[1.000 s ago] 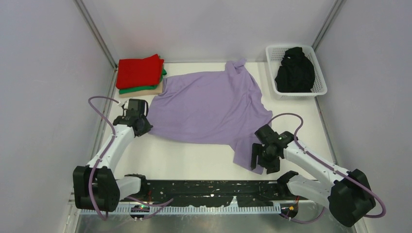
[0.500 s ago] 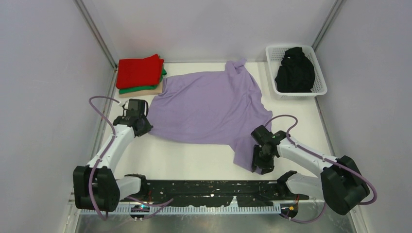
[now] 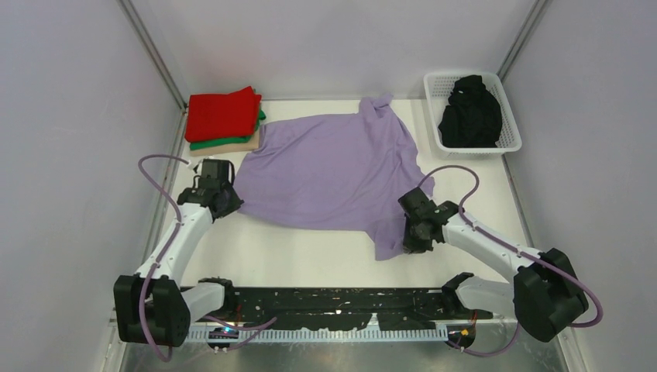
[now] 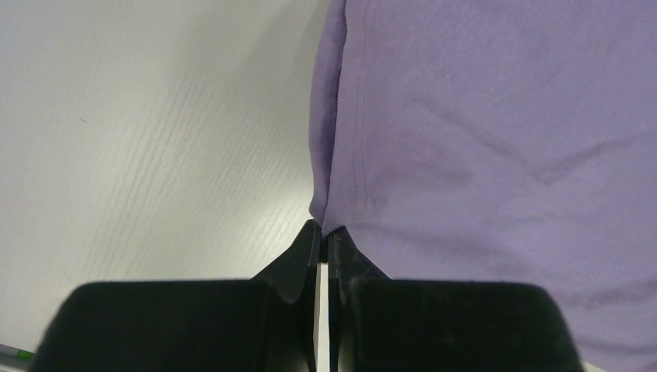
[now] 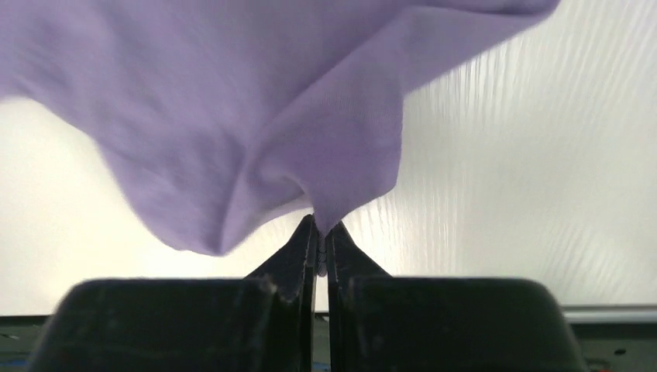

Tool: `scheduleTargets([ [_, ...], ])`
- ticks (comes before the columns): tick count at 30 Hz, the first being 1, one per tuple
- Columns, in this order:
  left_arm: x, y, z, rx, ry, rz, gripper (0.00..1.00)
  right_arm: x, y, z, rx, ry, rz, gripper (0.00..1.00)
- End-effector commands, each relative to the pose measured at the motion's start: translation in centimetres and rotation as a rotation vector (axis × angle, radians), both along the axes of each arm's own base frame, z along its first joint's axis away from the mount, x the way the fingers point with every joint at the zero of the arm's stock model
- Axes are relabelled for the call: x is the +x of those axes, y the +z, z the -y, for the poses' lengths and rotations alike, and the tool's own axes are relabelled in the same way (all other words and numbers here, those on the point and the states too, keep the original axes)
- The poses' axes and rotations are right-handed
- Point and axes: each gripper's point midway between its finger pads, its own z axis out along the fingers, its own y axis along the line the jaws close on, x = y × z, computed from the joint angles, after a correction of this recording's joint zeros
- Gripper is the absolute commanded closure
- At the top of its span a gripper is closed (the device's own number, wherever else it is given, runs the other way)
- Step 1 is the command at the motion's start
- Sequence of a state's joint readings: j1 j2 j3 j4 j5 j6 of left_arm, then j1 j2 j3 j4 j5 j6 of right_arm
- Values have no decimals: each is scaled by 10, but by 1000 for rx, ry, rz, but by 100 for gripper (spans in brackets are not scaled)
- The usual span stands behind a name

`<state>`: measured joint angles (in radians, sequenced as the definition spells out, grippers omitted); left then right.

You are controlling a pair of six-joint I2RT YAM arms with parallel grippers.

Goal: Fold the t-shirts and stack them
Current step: Flatten out the tshirt

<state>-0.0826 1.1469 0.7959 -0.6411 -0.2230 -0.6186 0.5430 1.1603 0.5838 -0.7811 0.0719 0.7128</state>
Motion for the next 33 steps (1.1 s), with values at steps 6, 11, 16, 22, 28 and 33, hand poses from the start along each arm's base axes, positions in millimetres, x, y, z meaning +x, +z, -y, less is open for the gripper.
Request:
scheduleTargets([
  [6,23,90,10,-57,-43,289,100,149,138,-2,147,-84,617,95],
  [11,30,161,15,-87,-61,476,100,189,248,13,216,-119,925,95],
  [16,25,250,17,-104,-81,700,100,191,342,38,195,-167,1164,95],
  [22,-13,358,11,-48,-121,937,100,154,460,59,160,-159,1439,95],
  [28,-72,440,1,15,-124,1135,100,96,547,76,131,-140,1644,95],
  [33,-130,481,-5,48,-131,1270,100,38,600,83,118,-74,1780,95],
])
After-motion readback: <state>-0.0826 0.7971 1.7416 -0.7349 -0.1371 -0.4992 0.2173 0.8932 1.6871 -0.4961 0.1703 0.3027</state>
